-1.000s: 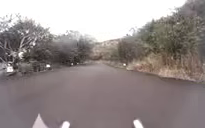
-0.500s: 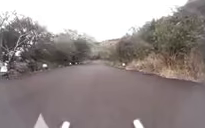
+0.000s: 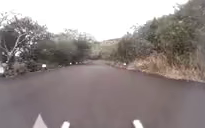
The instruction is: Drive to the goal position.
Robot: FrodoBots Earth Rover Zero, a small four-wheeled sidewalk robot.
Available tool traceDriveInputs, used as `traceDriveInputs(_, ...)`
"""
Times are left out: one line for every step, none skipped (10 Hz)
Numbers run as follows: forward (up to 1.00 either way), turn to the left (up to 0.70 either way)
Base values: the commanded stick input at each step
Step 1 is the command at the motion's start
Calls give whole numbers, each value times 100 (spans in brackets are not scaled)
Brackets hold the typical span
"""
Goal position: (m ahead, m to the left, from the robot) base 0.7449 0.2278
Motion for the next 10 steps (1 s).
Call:
traceDriveInputs(50,-50)
traceDriveInputs(50,-50)
traceDriveInputs(50,-43)
traceDriveInputs(50,-37)
traceDriveInputs(50,-31)
traceDriveInputs(50,-25)
traceDriveInputs(50,-14)
traceDriveInputs(50,0)
traceDriveInputs(50,0)
traceDriveInputs(50,0)
